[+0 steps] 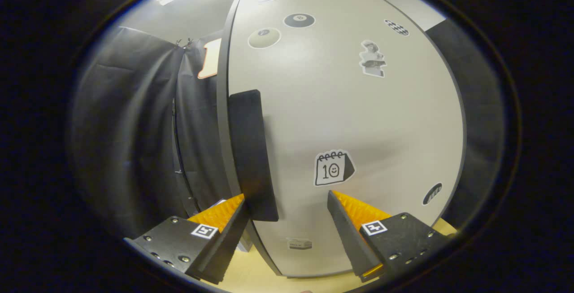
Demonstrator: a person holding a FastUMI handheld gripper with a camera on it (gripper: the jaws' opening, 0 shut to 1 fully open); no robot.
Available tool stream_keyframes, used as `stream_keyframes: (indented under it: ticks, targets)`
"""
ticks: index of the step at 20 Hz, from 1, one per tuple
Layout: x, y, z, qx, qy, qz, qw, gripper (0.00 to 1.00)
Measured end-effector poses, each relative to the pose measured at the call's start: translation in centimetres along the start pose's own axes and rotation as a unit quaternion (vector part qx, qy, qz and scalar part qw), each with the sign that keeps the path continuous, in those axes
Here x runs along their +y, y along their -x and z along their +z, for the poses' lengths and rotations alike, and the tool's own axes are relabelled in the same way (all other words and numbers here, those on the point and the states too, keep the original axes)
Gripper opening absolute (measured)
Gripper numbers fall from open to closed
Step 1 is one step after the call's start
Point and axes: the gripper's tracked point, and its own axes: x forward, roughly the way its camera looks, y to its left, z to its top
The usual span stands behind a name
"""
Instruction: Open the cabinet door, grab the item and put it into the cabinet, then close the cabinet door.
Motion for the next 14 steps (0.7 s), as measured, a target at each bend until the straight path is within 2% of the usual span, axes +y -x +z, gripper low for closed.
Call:
stream_keyframes:
  ticks: [6,14]
  targets:
    - [-0.4,7.0,1.3,-0.005,0.024,-0.010,1.000,1.00]
    - [-3.7,19.6,2.3,-0.009,0.065,-0.067,0.996,1.00]
